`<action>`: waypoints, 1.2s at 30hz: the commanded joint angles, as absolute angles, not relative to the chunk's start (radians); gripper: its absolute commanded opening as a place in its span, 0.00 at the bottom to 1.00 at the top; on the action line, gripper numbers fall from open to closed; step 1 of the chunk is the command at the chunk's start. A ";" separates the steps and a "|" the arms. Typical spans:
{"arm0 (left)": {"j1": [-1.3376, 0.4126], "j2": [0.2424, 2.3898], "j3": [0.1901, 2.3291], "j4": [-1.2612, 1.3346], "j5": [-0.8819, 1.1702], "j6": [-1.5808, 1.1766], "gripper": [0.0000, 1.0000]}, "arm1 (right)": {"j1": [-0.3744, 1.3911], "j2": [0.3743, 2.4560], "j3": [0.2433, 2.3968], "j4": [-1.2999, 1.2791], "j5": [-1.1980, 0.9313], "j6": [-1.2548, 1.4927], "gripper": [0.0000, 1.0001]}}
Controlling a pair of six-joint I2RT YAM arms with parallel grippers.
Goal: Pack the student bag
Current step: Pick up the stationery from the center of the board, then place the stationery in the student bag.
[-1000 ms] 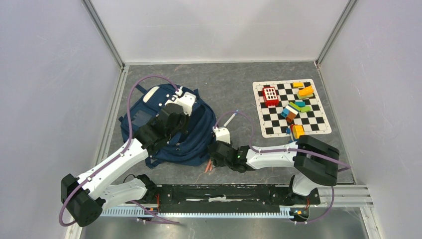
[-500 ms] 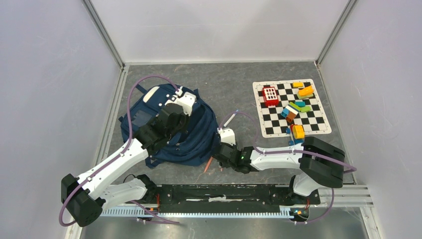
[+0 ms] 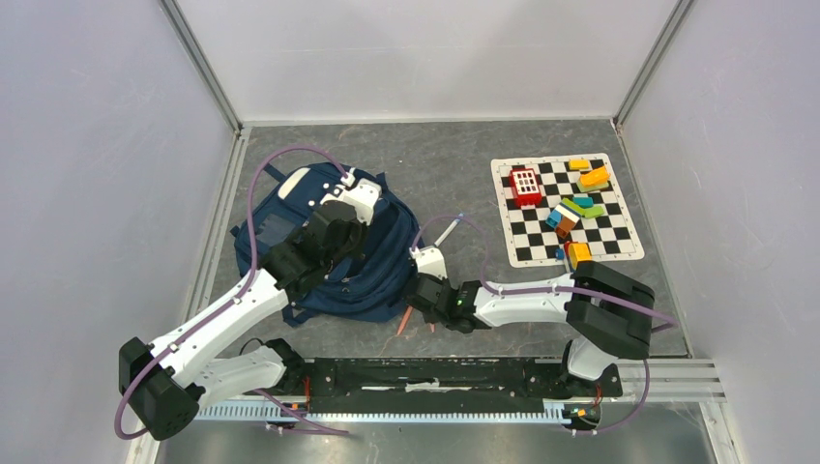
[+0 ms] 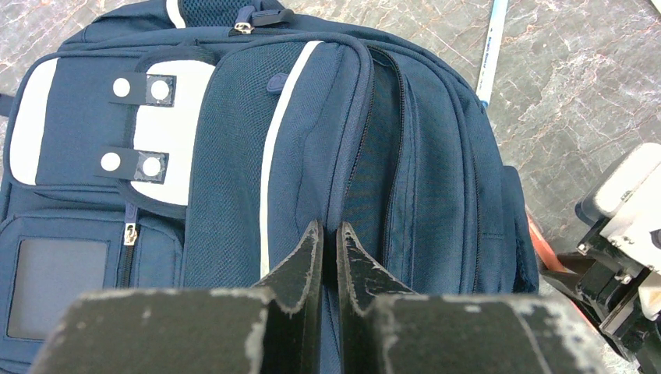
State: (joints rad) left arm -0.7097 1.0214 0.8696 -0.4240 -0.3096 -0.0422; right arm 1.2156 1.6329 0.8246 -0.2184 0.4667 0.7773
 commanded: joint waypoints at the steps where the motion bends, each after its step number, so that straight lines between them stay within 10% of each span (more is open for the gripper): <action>1: -0.718 1.014 0.887 -0.377 -0.321 -0.060 0.06 | 1.221 1.646 0.829 -0.276 0.463 0.798 0.20; 8: -0.718 1.009 0.887 -0.377 -0.321 -0.060 0.06 | 1.220 1.536 0.766 -0.396 0.542 0.836 0.00; 19: -0.718 1.007 0.890 -0.377 -0.310 -0.061 0.06 | 1.219 1.261 0.809 -0.425 0.525 0.754 0.00; 36: -0.722 0.996 0.888 -0.377 -0.316 -0.061 0.06 | 1.090 1.702 1.317 -0.324 0.287 0.609 0.00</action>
